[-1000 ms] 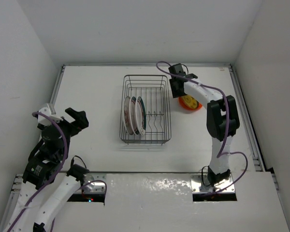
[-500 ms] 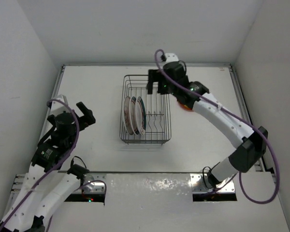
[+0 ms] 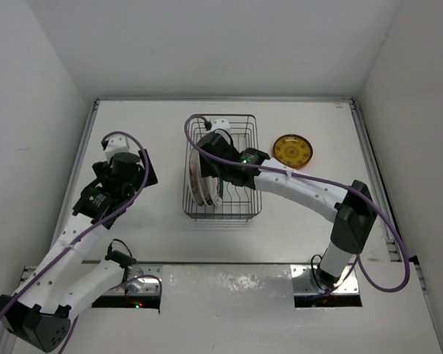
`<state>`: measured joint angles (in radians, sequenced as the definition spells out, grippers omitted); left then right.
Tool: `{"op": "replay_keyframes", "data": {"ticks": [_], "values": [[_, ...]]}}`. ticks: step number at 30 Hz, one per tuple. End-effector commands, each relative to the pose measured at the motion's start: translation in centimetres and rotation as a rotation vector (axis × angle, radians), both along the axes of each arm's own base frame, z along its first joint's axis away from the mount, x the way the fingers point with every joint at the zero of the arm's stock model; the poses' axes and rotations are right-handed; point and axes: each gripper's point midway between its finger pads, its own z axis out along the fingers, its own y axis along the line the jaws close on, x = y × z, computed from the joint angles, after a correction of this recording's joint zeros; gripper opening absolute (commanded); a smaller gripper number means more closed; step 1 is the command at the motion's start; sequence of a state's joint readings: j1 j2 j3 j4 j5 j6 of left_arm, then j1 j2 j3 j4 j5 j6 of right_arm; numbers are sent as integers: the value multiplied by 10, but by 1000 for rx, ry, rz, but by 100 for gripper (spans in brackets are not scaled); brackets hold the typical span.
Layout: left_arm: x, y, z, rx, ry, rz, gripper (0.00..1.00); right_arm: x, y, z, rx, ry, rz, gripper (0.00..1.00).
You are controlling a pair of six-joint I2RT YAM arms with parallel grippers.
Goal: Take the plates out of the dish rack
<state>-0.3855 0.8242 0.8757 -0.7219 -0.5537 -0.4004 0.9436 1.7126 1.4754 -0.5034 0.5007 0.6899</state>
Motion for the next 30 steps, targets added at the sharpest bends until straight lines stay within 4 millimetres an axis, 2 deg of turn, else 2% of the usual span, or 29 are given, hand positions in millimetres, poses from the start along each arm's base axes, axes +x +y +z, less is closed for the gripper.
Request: {"op": "replay_keyframes", "data": {"ticks": [1,3,5,6,7,10,11,14,17,18,20,21,23,24,25,26,28,30], "values": [[4,-1,16,-19,-79,-2,97,5,-2,0,4,-31,-74,50],[4,-1,15,-26,-85,-5,98,3,2,-14,-1,5,-64,46],[4,-1,16,-28,-89,-3,98,1,8,-27,11,27,-64,35],[3,-1,16,-26,-91,0,98,0,10,-27,18,30,-63,19],[3,0,16,-27,-92,2,98,1,13,-25,37,27,-70,14],[2,1,16,-28,-95,7,98,3,18,4,93,-19,-83,6],[2,1,17,-30,-101,10,98,6,20,24,125,-50,-91,3],[1,3,19,-33,-110,18,98,8,22,63,205,-105,-95,0],[0,4,21,-35,-119,22,98,6,11,117,284,-188,-102,0],[0,4,21,-36,-121,24,98,2,-3,144,310,-239,-111,0],[-1,4,22,-38,-126,24,98,-3,-21,173,332,-295,-127,0],[-1,5,20,-36,-122,24,98,-9,-46,194,317,-343,-155,0],[-1,4,21,-37,-123,23,98,-16,-79,213,267,-395,-197,0],[-1,4,21,-37,-123,23,98,-24,-114,220,178,-427,-250,0],[-1,4,21,-39,-124,22,98,-29,-130,217,128,-429,-267,0],[-1,3,21,-39,-123,17,98,-38,-156,216,70,-427,-277,0],[0,1,22,-46,-125,2,98,-43,-182,194,-37,-393,-284,0],[1,-1,21,-42,-118,-6,99,-53,-211,157,-188,-308,-281,0]]}}
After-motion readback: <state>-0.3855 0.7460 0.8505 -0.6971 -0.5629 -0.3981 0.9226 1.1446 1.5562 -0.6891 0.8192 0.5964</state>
